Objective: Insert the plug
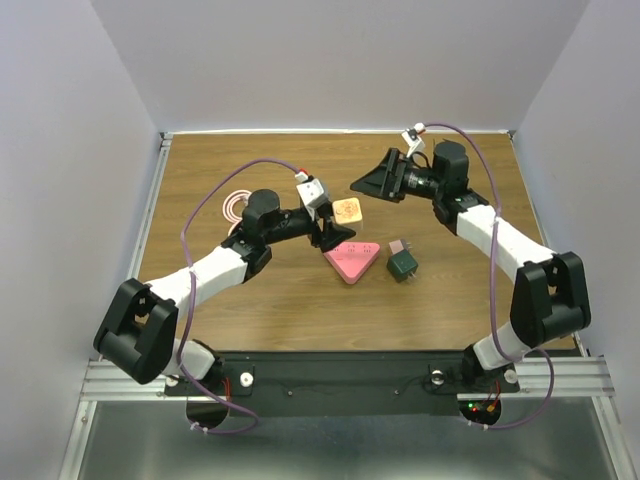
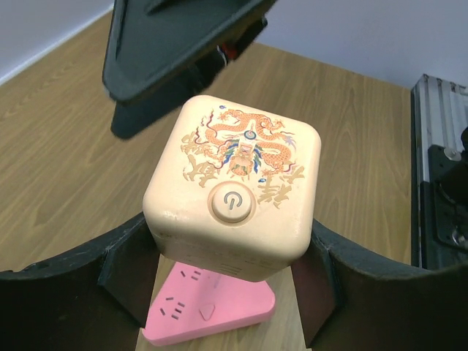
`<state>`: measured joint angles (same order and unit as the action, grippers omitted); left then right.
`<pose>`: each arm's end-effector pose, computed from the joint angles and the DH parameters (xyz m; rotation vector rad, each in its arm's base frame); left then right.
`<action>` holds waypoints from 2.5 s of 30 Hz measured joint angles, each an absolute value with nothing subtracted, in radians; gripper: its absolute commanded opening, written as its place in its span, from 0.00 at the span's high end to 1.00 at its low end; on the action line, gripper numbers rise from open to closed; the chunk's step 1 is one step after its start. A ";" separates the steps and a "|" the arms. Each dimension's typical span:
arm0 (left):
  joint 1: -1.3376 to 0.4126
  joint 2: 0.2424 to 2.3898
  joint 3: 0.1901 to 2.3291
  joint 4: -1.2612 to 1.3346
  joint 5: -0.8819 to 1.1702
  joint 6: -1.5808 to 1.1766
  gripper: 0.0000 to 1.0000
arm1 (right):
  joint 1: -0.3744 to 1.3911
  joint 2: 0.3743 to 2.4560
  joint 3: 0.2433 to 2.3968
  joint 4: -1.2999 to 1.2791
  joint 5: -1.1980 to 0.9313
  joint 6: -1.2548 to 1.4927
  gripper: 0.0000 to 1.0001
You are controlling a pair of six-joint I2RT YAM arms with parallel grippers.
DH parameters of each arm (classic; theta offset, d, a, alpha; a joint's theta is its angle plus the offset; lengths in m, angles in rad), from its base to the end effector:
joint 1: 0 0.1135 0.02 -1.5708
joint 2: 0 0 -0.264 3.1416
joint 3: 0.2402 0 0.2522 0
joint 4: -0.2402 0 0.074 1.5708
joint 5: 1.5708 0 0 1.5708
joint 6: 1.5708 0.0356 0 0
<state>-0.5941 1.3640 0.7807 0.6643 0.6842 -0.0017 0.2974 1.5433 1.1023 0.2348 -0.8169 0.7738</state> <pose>0.2398 -0.1891 0.2953 0.9809 1.2515 -0.9771 0.3329 0.1292 0.3070 -0.1960 1.9551 1.4585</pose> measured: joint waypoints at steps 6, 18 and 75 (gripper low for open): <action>-0.595 1.365 0.786 0.580 0.725 0.045 1.00 | 0.268 1.443 1.102 0.138 -0.794 0.512 0.00; -0.595 1.454 0.936 0.355 0.832 0.132 1.00 | 0.270 1.320 1.098 0.119 -1.074 0.163 0.00; -0.620 1.457 1.036 0.162 0.962 0.144 1.00 | 0.427 1.312 1.052 -0.187 -0.998 -0.141 0.30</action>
